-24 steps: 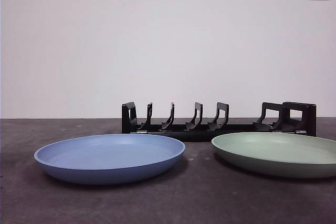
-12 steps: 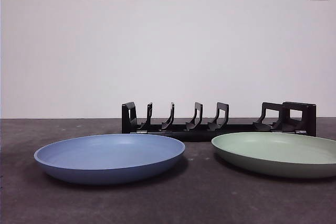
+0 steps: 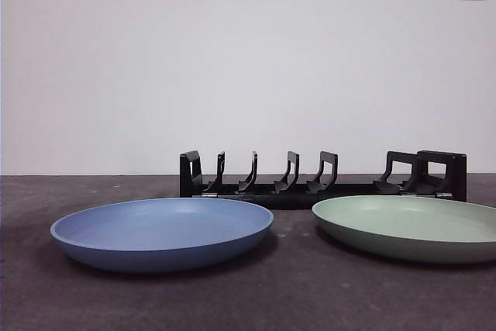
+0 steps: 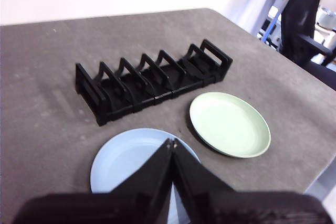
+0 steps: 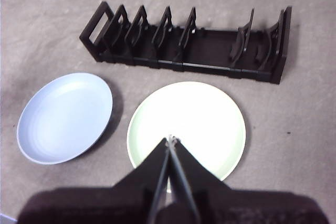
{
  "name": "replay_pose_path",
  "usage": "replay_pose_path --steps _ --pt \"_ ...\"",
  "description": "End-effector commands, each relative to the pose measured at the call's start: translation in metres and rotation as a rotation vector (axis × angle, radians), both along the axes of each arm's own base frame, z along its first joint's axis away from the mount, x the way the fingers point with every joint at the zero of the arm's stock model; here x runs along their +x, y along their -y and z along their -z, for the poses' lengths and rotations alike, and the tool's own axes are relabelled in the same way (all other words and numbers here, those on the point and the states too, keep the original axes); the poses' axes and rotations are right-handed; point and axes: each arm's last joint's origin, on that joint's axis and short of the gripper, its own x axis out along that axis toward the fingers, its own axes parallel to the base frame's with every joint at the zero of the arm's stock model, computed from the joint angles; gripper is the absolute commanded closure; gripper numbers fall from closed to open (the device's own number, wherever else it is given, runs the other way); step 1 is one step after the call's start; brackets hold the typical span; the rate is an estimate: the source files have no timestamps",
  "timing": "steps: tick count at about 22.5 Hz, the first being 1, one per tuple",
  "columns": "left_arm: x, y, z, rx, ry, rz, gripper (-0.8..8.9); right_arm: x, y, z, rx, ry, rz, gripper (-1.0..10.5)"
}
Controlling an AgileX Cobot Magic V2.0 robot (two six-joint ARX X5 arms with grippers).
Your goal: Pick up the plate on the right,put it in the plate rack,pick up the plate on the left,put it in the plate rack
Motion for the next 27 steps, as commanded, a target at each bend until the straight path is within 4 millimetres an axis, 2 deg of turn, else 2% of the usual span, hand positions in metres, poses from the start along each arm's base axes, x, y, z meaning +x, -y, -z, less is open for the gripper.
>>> replay_pose_path --steps 1,5,6,7,8,9,10,12,17,20,23,27 --pt "0.002 0.001 0.001 0.009 -0.002 0.019 8.2 -0.001 0.0 -0.001 -0.005 0.005 -0.011 9.6" --pt "0.005 0.003 0.001 -0.009 -0.016 0.063 8.06 -0.001 0.0 -0.001 -0.004 -0.002 -0.01 9.4" --pt "0.005 0.003 0.0 -0.014 -0.017 0.072 7.37 -0.001 0.0 -0.001 -0.004 -0.002 -0.011 9.3" --pt "0.006 0.003 -0.002 -0.014 -0.014 0.072 5.84 -0.001 0.0 -0.001 0.002 -0.001 -0.019 8.5" --pt "0.006 0.003 -0.005 -0.013 -0.007 0.072 3.89 -0.001 -0.001 -0.001 0.012 0.0 -0.031 7.4" --pt "0.006 0.003 -0.008 -0.008 0.008 0.076 2.47 -0.002 -0.001 -0.001 0.022 -0.001 -0.042 6.1" --pt "0.006 0.004 -0.012 0.003 0.03 0.099 2.16 -0.002 -0.002 -0.001 0.029 -0.002 -0.048 5.0" --pt "0.006 0.006 -0.018 0.013 0.058 0.13 2.16 -0.002 -0.002 -0.001 0.034 -0.006 -0.047 4.1" --pt "0.006 0.015 -0.029 0.098 0.143 0.252 2.16 -0.002 -0.002 -0.001 0.053 -0.016 -0.038 4.1" --pt "0.006 0.022 -0.031 0.139 0.193 0.34 2.16 0.005 -0.002 0.001 0.059 -0.042 -0.032 4.1" --pt "0.008 0.031 -0.033 0.162 0.229 0.413 2.16 0.024 -0.001 0.008 0.049 -0.115 -0.017 4.1" --pt "0.019 0.047 -0.027 0.215 0.24 0.521 2.16 0.062 0.001 0.029 0.009 -0.269 0.028 4.1"
